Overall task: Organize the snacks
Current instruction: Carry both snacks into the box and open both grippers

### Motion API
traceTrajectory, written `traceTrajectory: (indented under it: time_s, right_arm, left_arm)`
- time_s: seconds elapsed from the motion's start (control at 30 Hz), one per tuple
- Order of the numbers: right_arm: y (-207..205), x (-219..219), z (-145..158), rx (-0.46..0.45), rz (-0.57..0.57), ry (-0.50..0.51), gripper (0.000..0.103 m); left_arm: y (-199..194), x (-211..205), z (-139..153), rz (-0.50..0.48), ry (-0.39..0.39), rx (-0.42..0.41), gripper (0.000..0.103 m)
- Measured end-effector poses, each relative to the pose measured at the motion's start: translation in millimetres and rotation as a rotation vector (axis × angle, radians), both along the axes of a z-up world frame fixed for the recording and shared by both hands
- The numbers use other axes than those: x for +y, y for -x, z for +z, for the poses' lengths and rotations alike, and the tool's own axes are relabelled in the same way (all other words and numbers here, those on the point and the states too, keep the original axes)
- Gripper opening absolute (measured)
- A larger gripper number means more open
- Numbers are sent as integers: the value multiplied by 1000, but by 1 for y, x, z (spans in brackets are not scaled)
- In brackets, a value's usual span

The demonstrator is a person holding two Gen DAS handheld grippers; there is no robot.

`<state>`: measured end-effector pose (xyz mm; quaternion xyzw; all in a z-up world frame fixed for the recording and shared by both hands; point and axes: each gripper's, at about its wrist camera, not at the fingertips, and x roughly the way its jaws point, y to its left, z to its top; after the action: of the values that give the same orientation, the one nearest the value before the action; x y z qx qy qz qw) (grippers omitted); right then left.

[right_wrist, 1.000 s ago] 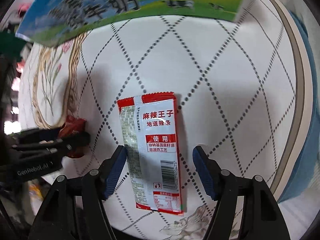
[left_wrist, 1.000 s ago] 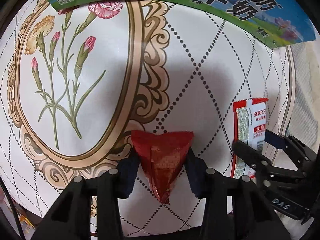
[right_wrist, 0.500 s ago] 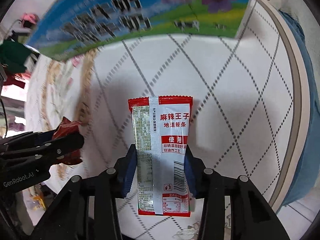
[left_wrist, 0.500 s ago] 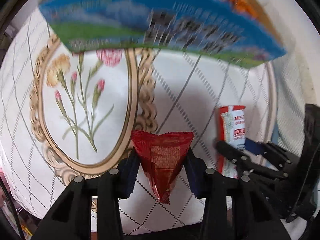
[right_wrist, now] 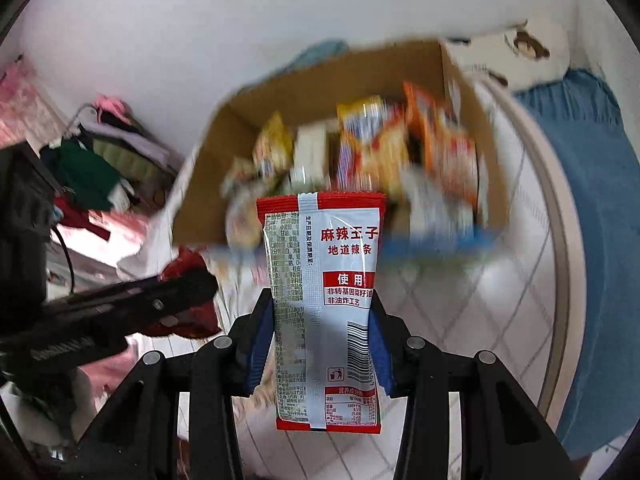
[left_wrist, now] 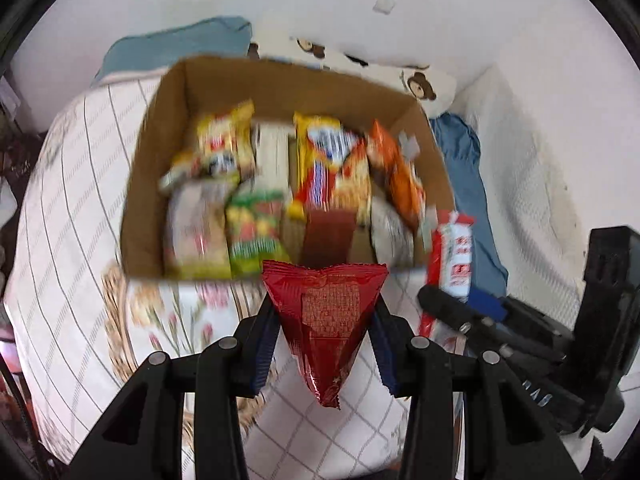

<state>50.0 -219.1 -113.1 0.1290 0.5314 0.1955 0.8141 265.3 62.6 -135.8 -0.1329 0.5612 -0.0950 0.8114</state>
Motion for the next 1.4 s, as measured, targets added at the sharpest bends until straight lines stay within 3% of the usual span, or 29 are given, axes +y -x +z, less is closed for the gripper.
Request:
traceTrajectory:
  time_s: [0.13,0.23,0.4,0.67,0.73,0.77,0.83,0.87,0.93,1.4]
  right_arm:
    - [-39,-1,24,-55,-19,30,46]
    - [-72,8,19,-67,-34,71,46]
    - [-120,22,-18,-30,-55,121,46]
    - [-150,26,-56,29,-67,160,46]
    - [-157,27,-66,69,-64,157,52]
    - [-161,26,-72,97,-72,149,58]
    - [-167,26,-82,137,-72,137,70]
    - [-168,28,-84,142,-69,144,81]
    - [-168,34,-83,143,-62,152,96]
    - [-157,43,-65,96,-68,272,99]
  left_arm:
    - [-45,17,-4,14,-40,9,40]
    - [-75,29,-16,25,-69,45,40]
    - [-115,40,-46,38,-77,125,40]
    - [-152,40,-69,21,-96,195,40]
    - [-158,39,-77,20,-99,226,46]
    - [-159,40,-80,27,-107,239,51]
    - [-159,41,-82,39,-116,246,86]
    - [-158,43,-82,49,-126,242,90]
    - [-154,44,-81,53,-131,234,91]
    - [-106,55,-64,97,-206,155,92]
